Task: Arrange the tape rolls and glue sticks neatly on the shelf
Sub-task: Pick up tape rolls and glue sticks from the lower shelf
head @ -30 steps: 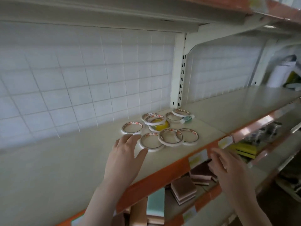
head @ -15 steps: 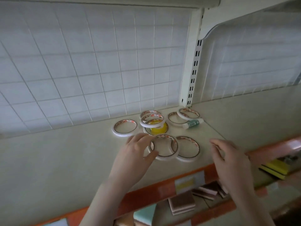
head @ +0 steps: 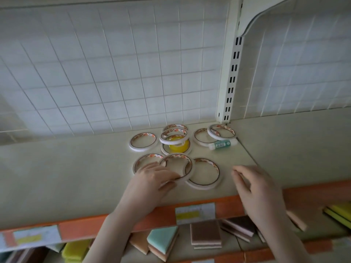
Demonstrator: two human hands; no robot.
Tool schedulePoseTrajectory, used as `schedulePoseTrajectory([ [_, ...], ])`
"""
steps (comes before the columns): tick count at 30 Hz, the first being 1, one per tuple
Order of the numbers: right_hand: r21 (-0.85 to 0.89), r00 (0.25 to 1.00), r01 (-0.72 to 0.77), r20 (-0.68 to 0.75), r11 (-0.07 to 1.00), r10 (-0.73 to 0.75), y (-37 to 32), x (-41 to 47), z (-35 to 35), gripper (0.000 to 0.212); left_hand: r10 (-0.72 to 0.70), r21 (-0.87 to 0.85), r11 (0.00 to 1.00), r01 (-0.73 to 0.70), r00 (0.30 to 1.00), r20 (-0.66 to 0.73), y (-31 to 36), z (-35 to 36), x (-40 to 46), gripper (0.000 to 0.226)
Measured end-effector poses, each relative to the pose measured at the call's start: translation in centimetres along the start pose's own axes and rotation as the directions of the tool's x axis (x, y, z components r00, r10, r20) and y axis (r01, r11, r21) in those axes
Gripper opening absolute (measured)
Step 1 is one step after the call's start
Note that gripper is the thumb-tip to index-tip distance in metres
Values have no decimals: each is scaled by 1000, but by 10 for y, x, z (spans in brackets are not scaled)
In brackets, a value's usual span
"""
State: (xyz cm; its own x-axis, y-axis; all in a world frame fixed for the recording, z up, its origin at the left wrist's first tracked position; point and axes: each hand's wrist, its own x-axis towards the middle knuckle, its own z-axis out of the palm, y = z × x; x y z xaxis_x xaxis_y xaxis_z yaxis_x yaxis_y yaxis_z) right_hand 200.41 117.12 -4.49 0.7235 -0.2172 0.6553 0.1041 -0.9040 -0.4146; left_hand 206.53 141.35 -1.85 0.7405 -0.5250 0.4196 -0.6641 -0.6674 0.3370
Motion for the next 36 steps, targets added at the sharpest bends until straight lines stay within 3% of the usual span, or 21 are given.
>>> schedulePoseTrajectory([
  [8,54,981,169,86,984,-174,-29,10,4,10,-106,-24,994,104,980,-167,4,-20,-13,21],
  [12,-5,905,248,358,969,-230,-43,19,15,23,-166,-20,986,165,965,-201,0,-31,-22,29],
  [15,-59,863,310,437,949,-254,-51,22,21,18,-208,12,976,215,955,-213,-5,-39,-32,23],
  [21,-66,876,404,316,912,-365,-53,17,24,28,-262,70,955,290,927,-269,-13,-47,-49,20],
  [26,-30,895,431,148,902,-422,-55,15,30,8,-302,94,933,348,897,-324,-18,-52,-64,22],
  [36,29,865,484,133,875,-483,-114,14,44,6,-311,129,916,381,874,-373,-36,-108,-99,17],
])
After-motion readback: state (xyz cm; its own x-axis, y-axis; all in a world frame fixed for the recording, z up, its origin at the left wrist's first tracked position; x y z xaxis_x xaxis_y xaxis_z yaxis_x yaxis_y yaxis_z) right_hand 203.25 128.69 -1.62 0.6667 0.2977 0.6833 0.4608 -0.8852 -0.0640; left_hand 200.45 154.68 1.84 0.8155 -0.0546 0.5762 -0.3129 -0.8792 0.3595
